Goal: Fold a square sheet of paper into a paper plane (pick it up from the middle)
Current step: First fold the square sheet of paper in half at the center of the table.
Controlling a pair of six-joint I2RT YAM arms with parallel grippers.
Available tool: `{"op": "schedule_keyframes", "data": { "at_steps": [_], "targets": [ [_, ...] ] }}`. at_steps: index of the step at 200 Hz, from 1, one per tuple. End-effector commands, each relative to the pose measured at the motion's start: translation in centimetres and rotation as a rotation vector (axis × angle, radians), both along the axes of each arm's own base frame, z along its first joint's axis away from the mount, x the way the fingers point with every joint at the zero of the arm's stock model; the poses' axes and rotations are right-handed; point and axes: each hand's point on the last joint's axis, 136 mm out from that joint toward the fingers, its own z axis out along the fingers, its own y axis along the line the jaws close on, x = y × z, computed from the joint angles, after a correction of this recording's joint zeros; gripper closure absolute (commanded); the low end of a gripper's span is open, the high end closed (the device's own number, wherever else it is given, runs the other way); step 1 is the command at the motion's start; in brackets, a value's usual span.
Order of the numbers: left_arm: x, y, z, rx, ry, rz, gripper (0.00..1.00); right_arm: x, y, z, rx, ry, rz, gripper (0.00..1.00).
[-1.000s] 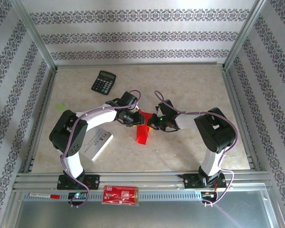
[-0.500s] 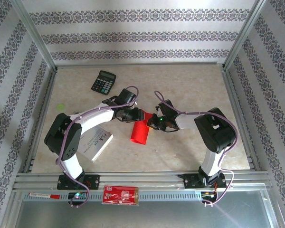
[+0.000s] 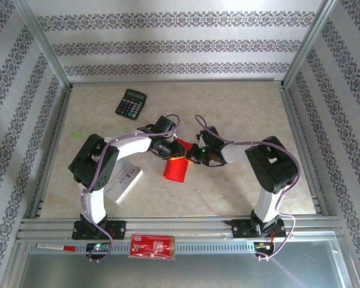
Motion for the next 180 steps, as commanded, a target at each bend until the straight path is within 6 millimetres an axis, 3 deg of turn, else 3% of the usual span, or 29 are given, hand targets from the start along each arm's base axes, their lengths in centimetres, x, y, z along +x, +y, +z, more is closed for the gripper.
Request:
{"op": "schedule_keyframes", "data": {
  "at_steps": [1, 74, 110, 162, 180],
  "targets": [
    [0.6, 0.8, -1.1, 0.004, 0.010, 0.013, 0.72, -3.9, -3.7, -6.1, -0.221, 0.168, -0.033, 1.00],
    [0.4, 2.8, -3.7, 0.033, 0.056, 0.048, 0.72, -4.1, -4.0, -6.6, -0.235, 0.175, -0.033, 1.00],
    [0.3, 3.0, -4.0, 0.029, 0.079, 0.047, 0.71, -4.1, -4.1, -6.5, -0.236, 0.174, -0.033, 1.00],
    [1.9, 0.7, 1.1, -0.117, -0.003, 0.022, 0.68, -4.1, -4.3, -6.5, -0.240, 0.173, -0.038, 1.00],
    [2.8, 0.4, 1.5, -0.143, -0.013, 0.024, 0.68, -4.2, -4.2, -6.5, -0.239, 0.173, -0.036, 1.00]
  ]
}}
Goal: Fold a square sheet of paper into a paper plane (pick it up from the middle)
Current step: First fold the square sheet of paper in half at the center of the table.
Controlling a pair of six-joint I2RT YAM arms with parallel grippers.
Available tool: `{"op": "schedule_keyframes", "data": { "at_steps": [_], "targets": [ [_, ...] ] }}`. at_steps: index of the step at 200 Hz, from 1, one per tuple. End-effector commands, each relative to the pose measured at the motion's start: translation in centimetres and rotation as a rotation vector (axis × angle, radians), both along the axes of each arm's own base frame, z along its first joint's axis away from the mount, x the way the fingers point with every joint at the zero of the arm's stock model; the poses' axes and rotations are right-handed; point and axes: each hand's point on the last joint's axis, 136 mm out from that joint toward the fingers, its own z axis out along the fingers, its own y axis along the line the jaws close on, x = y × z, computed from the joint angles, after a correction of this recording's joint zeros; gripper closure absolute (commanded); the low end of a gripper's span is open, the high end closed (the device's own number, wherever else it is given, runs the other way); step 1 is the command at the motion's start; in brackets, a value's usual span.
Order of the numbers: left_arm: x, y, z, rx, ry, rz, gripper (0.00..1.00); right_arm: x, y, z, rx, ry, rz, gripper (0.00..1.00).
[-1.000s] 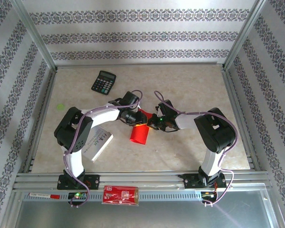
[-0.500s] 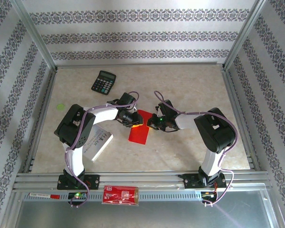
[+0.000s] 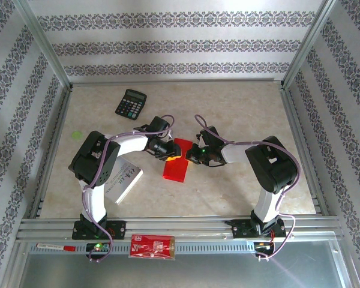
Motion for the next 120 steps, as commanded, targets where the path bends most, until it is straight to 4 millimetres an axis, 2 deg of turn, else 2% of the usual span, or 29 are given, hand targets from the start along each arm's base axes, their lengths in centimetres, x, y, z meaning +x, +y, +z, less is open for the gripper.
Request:
{"op": "schedule_keyframes", "data": {
  "at_steps": [1, 53, 74, 98, 120],
  "targets": [
    [2.3, -0.9, 2.8, -0.085, -0.067, 0.004, 0.68, -4.2, -4.2, -6.5, -0.237, 0.174, -0.035, 1.00],
    [4.5, 0.2, 1.1, -0.084, -0.048, 0.046, 0.70, -4.1, -4.2, -6.4, -0.237, 0.171, -0.035, 1.00],
    [4.6, 0.5, -0.2, -0.072, -0.021, 0.046, 0.71, -4.1, -4.3, -6.4, -0.238, 0.171, -0.037, 1.00],
    [4.9, 1.9, -1.6, -0.048, 0.000, 0.077, 0.71, -4.1, -4.3, -6.4, -0.238, 0.173, -0.038, 1.00],
    [5.4, 2.1, -0.6, -0.069, -0.018, 0.090, 0.71, -4.1, -4.3, -6.4, -0.240, 0.175, -0.038, 1.00]
  ]
}}
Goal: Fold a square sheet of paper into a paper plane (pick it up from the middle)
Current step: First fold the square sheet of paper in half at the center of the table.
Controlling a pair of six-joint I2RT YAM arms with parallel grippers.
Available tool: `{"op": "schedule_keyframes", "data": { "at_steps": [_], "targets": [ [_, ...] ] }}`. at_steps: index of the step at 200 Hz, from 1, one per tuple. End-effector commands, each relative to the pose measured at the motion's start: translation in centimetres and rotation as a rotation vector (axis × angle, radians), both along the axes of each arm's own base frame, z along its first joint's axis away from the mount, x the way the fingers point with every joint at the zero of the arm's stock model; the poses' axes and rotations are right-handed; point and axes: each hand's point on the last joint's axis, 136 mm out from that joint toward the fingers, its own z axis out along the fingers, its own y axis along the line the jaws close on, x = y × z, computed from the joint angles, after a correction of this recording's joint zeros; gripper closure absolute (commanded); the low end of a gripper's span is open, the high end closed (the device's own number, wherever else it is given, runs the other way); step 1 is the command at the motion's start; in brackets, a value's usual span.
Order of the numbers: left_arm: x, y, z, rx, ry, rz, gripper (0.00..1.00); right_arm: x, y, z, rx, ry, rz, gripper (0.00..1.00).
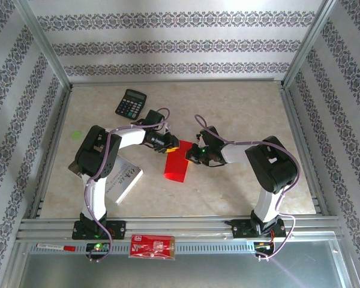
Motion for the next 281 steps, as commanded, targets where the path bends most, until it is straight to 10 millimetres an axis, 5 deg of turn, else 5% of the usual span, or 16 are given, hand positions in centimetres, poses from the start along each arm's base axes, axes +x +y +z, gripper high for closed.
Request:
{"op": "schedule_keyframes", "data": {
  "at_steps": [1, 45, 137, 167, 194, 210, 250, 281],
  "targets": [
    [1.0, 1.0, -0.2, 0.005, -0.011, 0.031, 0.71, -4.2, -4.3, -6.5, -0.240, 0.176, -0.037, 1.00],
    [2.3, -1.3, 3.7, -0.128, -0.080, 0.000, 0.68, -3.9, -4.2, -6.2, -0.237, 0.170, -0.037, 1.00],
    [3.9, 1.5, -2.1, -0.002, -0.008, 0.056, 0.70, -3.8, -4.1, -5.9, -0.235, 0.166, -0.035, 1.00],
    [4.0, 1.7, -0.1, -0.012, -0.045, 0.059, 0.69, -3.8, -4.1, -6.0, -0.237, 0.169, -0.035, 1.00],
    [2.4, 0.9, 4.0, -0.073, -0.100, 0.047, 0.67, -3.9, -4.4, -6.2, -0.242, 0.173, -0.039, 1.00],
    [0.5, 0.5, 4.8, -0.090, -0.094, 0.032, 0.66, -3.9, -4.4, -6.2, -0.242, 0.174, -0.041, 1.00],
    [-3.3, -0.8, 2.7, -0.129, -0.010, 0.003, 0.66, -3.8, -4.4, -6.3, -0.243, 0.175, -0.043, 1.00],
    [-4.1, 0.6, -0.3, -0.057, 0.052, 0.029, 0.68, -3.8, -4.5, -6.3, -0.249, 0.175, -0.040, 1.00]
  ]
}}
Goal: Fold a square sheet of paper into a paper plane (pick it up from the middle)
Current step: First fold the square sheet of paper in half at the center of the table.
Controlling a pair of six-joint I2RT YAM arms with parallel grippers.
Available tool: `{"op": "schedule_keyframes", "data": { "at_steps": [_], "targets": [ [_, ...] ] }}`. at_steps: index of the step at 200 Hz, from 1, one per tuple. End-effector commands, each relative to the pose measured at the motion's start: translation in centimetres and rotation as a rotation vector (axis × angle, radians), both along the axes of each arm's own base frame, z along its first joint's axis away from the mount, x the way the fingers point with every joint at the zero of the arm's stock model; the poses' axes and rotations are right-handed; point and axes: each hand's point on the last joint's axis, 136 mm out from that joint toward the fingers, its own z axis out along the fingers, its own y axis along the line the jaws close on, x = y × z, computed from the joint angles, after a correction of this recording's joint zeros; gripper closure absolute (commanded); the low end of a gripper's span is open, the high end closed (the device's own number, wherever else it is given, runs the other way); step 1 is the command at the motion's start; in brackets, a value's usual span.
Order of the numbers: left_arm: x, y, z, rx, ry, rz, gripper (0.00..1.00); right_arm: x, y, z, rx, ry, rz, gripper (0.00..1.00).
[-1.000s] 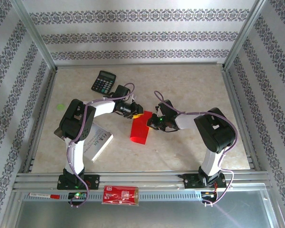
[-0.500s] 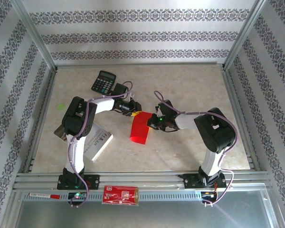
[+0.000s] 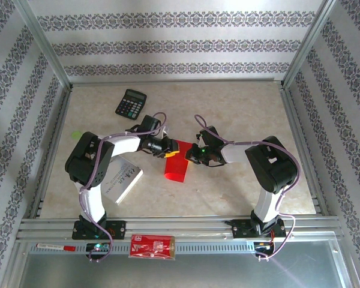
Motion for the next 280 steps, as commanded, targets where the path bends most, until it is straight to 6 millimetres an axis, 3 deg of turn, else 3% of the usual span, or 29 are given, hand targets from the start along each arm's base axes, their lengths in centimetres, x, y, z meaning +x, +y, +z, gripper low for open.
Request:
{"op": "schedule_keyframes", "data": {
  "at_steps": [1, 46, 89, 111, 146, 186, 221, 259, 280],
  "targets": [
    [-0.5, 1.0, -2.0, 0.033, 0.046, 0.029, 0.68, -3.9, -4.5, -6.3, -0.245, 0.176, -0.039, 1.00],
    [-1.9, 3.9, -4.0, 0.139, 0.083, 0.037, 0.69, -4.0, -4.5, -6.6, -0.247, 0.182, -0.036, 1.00],
    [-2.1, 1.7, 0.9, 0.052, -0.015, -0.009, 0.66, -3.9, -4.5, -6.5, -0.247, 0.180, -0.038, 1.00],
    [-2.9, 0.3, 1.9, -0.001, -0.012, -0.031, 0.65, -3.9, -4.6, -6.6, -0.249, 0.182, -0.038, 1.00],
    [-4.3, -0.6, 0.1, -0.037, 0.055, -0.055, 0.65, -3.9, -4.6, -6.6, -0.251, 0.183, -0.038, 1.00],
    [-5.6, 2.2, -3.2, 0.074, 0.138, -0.019, 0.66, -3.7, -4.5, -6.4, -0.251, 0.179, -0.035, 1.00],
    [-6.2, 4.2, -2.9, 0.104, 0.123, 0.018, 0.67, -3.7, -4.6, -6.4, -0.254, 0.179, -0.035, 1.00],
    [-6.3, 1.2, 0.9, -0.018, 0.055, -0.032, 0.63, -3.7, -4.6, -6.3, -0.252, 0.176, -0.033, 1.00],
    [-6.4, -0.2, 1.6, -0.069, 0.047, -0.047, 0.62, -3.6, -4.6, -6.2, -0.250, 0.173, -0.035, 1.00]
  ]
}}
